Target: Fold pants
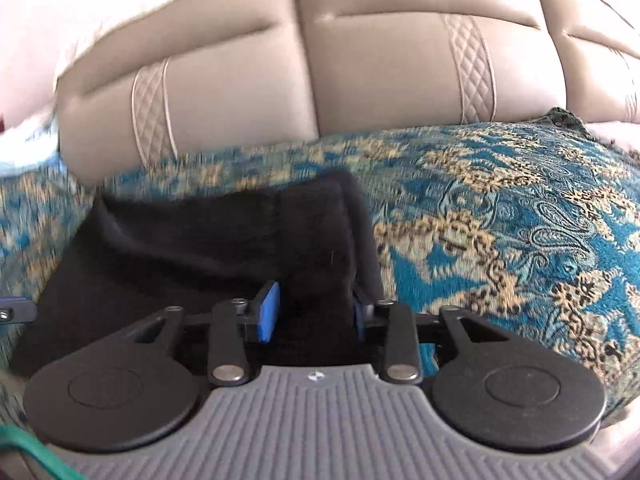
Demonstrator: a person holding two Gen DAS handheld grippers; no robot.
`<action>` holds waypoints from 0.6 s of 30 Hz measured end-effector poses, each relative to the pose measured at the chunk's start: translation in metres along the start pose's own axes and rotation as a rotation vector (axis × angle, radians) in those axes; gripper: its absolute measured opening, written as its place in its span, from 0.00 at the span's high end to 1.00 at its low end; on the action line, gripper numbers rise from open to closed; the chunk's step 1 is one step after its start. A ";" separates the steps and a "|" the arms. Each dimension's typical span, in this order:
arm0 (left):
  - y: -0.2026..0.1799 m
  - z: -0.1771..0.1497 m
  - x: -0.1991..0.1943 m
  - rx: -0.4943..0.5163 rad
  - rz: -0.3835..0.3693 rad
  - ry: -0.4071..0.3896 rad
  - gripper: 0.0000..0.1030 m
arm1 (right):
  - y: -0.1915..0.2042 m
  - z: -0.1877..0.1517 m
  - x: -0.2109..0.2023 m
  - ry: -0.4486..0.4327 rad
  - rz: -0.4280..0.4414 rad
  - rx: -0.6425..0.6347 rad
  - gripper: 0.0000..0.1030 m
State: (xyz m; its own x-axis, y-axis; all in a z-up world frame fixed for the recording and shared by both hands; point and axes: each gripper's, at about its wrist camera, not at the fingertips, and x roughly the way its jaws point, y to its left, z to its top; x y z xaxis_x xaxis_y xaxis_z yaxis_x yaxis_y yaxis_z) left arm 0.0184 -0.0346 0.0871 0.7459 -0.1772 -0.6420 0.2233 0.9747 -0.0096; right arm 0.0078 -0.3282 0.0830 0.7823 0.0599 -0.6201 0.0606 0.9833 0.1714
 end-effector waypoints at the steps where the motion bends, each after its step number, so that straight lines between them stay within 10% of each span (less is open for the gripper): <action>1: 0.000 0.007 0.004 0.011 0.005 -0.015 0.93 | -0.002 0.003 0.000 -0.019 -0.004 0.011 0.39; 12: 0.014 0.072 0.087 -0.016 0.039 -0.085 0.91 | 0.004 0.041 0.055 -0.004 -0.005 0.071 0.31; 18: 0.019 0.071 0.125 -0.039 0.116 -0.081 0.88 | 0.015 0.048 0.078 0.030 -0.001 0.088 0.62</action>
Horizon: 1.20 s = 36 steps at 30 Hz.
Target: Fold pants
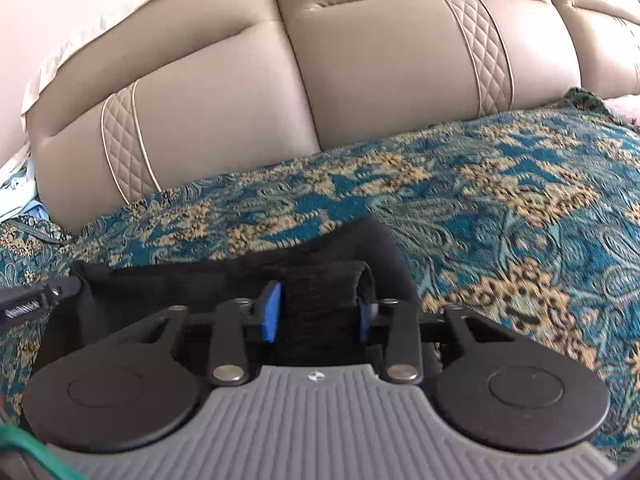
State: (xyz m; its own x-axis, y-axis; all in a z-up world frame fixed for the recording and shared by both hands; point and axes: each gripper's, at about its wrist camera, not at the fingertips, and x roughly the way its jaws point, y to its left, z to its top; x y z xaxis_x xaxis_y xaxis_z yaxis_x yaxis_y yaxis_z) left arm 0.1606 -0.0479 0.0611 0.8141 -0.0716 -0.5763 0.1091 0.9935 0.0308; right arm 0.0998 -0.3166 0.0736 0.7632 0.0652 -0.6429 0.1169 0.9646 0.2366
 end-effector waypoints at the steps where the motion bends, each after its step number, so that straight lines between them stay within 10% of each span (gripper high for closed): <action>1: 0.004 -0.004 0.004 -0.025 0.010 0.002 0.85 | 0.003 0.001 0.000 -0.011 -0.019 -0.009 0.62; 22: 0.020 -0.024 0.019 -0.192 0.014 -0.014 0.30 | 0.008 -0.008 0.002 -0.110 -0.229 -0.156 0.56; 36: 0.028 -0.024 0.025 -0.242 0.016 0.016 0.20 | 0.002 -0.008 0.015 -0.081 -0.217 -0.130 0.41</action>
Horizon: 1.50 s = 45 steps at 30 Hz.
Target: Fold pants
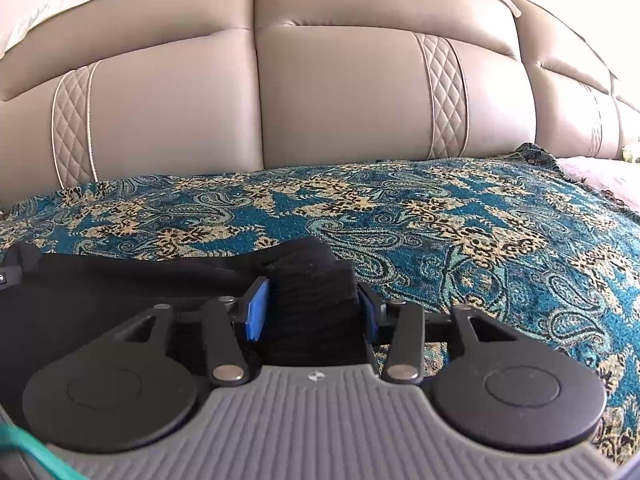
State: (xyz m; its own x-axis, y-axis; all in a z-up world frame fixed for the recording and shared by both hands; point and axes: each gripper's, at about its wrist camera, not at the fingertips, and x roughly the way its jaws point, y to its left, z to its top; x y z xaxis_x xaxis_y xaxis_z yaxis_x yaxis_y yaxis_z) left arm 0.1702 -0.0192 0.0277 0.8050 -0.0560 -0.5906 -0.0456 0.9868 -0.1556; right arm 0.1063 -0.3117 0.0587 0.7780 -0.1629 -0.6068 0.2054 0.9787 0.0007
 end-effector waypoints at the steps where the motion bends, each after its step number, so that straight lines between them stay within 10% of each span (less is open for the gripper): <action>1: 0.000 0.001 0.000 0.002 0.004 0.004 0.20 | -0.001 0.000 0.001 0.000 0.005 0.007 0.39; 20: -0.010 -0.030 -0.083 0.261 -0.066 0.072 0.14 | -0.048 -0.015 -0.038 -0.017 0.160 0.175 0.01; 27: 0.014 -0.019 -0.061 0.111 -0.185 0.186 0.21 | -0.046 -0.024 -0.022 0.066 0.192 0.068 0.02; 34: 0.010 -0.011 -0.049 0.188 -0.253 0.187 0.36 | -0.040 -0.020 -0.016 0.068 0.263 -0.018 0.20; 45: 0.010 0.001 -0.024 0.138 -0.334 0.183 0.24 | -0.033 -0.017 -0.015 0.065 0.321 -0.046 0.37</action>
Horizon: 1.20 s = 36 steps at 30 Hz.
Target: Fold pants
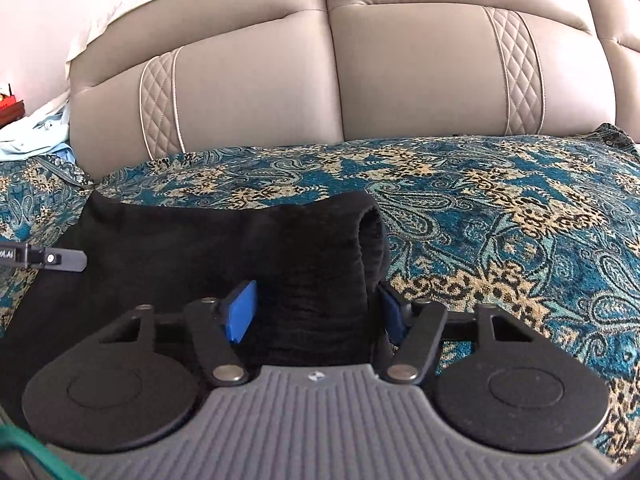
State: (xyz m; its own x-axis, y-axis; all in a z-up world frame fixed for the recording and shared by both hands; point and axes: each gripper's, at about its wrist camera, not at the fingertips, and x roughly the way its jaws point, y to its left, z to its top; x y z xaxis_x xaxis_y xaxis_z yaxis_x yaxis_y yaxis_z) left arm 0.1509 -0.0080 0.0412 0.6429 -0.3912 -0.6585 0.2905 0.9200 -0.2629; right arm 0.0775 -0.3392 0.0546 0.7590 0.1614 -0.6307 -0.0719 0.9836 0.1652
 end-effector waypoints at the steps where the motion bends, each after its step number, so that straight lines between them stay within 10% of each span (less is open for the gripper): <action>1: 0.001 -0.001 0.001 -0.001 -0.021 -0.003 0.14 | 0.000 0.000 -0.001 0.000 0.004 -0.001 0.39; 9: -0.009 -0.006 0.005 0.048 -0.020 -0.023 0.06 | -0.001 0.000 -0.001 -0.001 0.022 0.003 0.42; 14: -0.002 -0.003 -0.003 -0.021 0.018 -0.021 0.43 | 0.002 0.000 0.000 0.001 0.020 0.009 0.45; 17: 0.018 -0.003 -0.007 -0.154 -0.048 -0.029 0.47 | 0.007 0.002 0.003 0.008 0.012 0.017 0.45; 22: 0.035 -0.008 -0.014 -0.298 -0.006 -0.073 0.90 | 0.024 0.007 0.011 0.009 0.023 -0.002 0.52; 36: 0.072 0.033 -0.020 -0.238 0.223 -0.152 0.91 | 0.093 0.044 0.063 -0.010 0.035 0.015 0.72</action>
State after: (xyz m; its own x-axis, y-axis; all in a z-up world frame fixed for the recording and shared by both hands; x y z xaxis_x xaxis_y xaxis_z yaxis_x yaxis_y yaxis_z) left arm 0.1823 0.0654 0.0580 0.7754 -0.1626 -0.6102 -0.0304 0.9555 -0.2933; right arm 0.1470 -0.2414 0.0637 0.7630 0.1948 -0.6164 -0.0890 0.9761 0.1983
